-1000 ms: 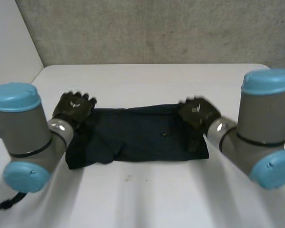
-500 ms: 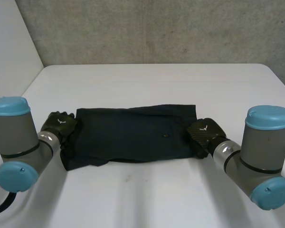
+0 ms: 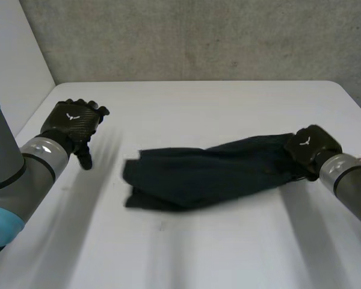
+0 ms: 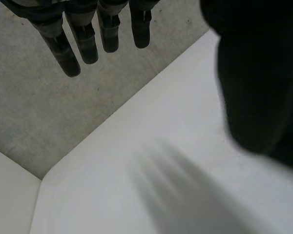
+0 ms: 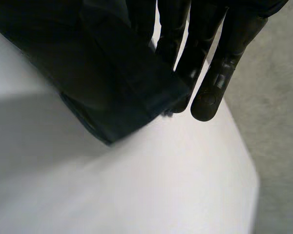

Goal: Fold the shorts.

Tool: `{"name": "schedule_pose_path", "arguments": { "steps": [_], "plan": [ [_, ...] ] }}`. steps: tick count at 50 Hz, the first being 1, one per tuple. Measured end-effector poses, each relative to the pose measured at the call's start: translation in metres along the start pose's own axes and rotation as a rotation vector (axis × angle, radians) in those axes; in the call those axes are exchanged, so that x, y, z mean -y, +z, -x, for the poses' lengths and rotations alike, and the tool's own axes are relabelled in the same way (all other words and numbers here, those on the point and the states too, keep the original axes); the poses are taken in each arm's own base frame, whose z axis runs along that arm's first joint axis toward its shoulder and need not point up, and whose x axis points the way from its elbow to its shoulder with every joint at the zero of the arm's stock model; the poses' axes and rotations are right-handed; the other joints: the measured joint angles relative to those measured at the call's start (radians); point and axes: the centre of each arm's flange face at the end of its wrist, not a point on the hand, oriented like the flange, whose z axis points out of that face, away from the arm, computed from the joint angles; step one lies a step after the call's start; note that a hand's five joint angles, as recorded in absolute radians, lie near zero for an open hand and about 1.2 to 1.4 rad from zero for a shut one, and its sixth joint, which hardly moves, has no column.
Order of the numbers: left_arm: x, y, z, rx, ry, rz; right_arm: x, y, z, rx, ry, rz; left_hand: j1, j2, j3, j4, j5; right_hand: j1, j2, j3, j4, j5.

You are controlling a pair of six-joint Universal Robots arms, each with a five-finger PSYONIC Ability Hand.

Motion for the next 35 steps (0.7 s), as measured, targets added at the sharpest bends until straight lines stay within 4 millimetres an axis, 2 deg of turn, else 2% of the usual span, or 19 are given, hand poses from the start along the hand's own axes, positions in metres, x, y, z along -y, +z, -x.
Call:
{"name": "schedule_pose_path", "arguments": {
  "steps": [3,4,6,10,11,14,16,18,21,25,28,29,30,31,32,33,34,35],
  "plan": [
    [0.0,0.0,0.0,-0.001,-0.011,0.002,0.012,0.0,-0.003,-0.014,-0.088,-0.027,0.0,0.0,0.0,0.0,-0.001,0.017,0.004,0.009,0.0,0.004],
    [0.0,0.0,0.0,-0.001,-0.016,0.004,0.024,0.0,-0.003,-0.023,-0.142,-0.062,0.0,0.0,0.0,0.0,-0.001,0.017,0.006,0.011,0.0,0.004],
    [0.0,0.0,0.0,-0.001,-0.02,0.004,0.037,-0.001,-0.001,-0.029,-0.184,-0.099,0.0,0.0,0.0,0.0,-0.001,0.017,0.006,0.011,0.0,0.004],
    [0.001,-0.001,-0.004,-0.012,-0.023,0.002,0.082,-0.005,0.014,-0.026,-0.255,-0.236,0.0,0.0,0.0,0.0,-0.001,0.017,0.006,0.011,0.0,0.004],
    [0.001,-0.002,-0.007,-0.019,-0.022,-0.001,0.101,-0.008,0.024,-0.016,-0.272,-0.295,0.0,0.0,0.0,0.0,-0.001,0.017,0.006,0.015,0.0,0.004],
    [0.004,-0.003,-0.011,-0.029,-0.021,-0.011,0.131,-0.017,0.048,0.029,-0.297,-0.401,0.0,0.0,0.0,0.0,-0.001,0.017,0.006,0.02,0.0,0.004],
    [0.007,-0.004,-0.013,-0.033,-0.02,-0.02,0.149,-0.027,0.074,0.101,-0.318,-0.485,0.0,0.0,0.0,0.0,-0.001,0.017,0.006,0.021,0.0,0.004],
    [0.009,-0.005,-0.013,-0.033,-0.02,-0.028,0.157,-0.035,0.094,0.172,-0.332,-0.536,0.0,0.0,0.0,0.0,-0.001,0.017,0.006,0.021,0.0,0.004],
    [0.016,-0.004,-0.012,-0.025,-0.03,-0.05,0.159,-0.05,0.136,0.365,-0.355,-0.63,0.0,0.0,0.0,0.0,-0.001,0.017,0.006,0.021,0.0,0.004],
    [0.025,-0.002,-0.008,-0.01,-0.068,-0.081,0.153,-0.064,0.164,0.546,-0.354,-0.707,0.0,0.0,0.0,0.0,-0.001,0.015,-0.002,0.013,-0.009,0.0],
    [0.03,-0.001,-0.005,-0.004,-0.098,-0.097,0.152,-0.067,0.168,0.587,-0.342,-0.725,0.0,0.0,0.0,0.0,-0.001,-0.015,-0.082,-0.069,-0.097,-0.054],
    [0.036,0.0,-0.003,0.003,-0.142,-0.119,0.152,-0.068,0.167,0.609,-0.317,-0.73,0.0,0.0,0.0,0.0,-0.001,-0.356,-0.476,-0.441,-0.467,-0.415],
    [0.039,0.001,-0.001,0.005,-0.16,-0.128,0.152,-0.068,0.166,0.611,-0.309,-0.728,0.0,0.0,0.0,0.0,-0.001,-0.356,-0.476,-0.441,-0.467,-0.415],
    [0.043,0.001,0.0,0.007,-0.185,-0.14,0.152,-0.067,0.163,0.61,-0.284,-0.715,0.0,0.0,0.0,0.0,-0.001,-0.564,-0.723,-0.684,-0.71,-0.66],
    [0.046,0.002,0.001,0.009,-0.204,-0.152,0.152,-0.064,0.157,0.599,-0.252,-0.694,0.0,0.0,0.0,0.0,-0.001,-0.673,-0.854,-0.84,-0.864,-0.804],
    [0.048,0.002,0.002,0.009,-0.213,-0.158,0.152,-0.061,0.152,0.586,-0.219,-0.671,0.0,0.0,0.0,0.0,-0.001,-0.673,-0.854,-0.84,-0.864,-0.804],
    [0.052,0.003,0.002,0.008,-0.23,-0.17,0.151,-0.057,0.143,0.569,-0.174,-0.642,0.0,0.0,0.0,0.0,-0.001,-0.727,-0.94,-0.934,-0.95,-0.884],
    [0.052,0.003,0.002,0.008,-0.23,-0.17,0.151,-0.057,0.143,0.569,-0.174,-0.642,0.0,0.0,0.0,0.0,-0.001,-0.727,-0.94,-0.934,-0.95,-0.884]
  ]
}}
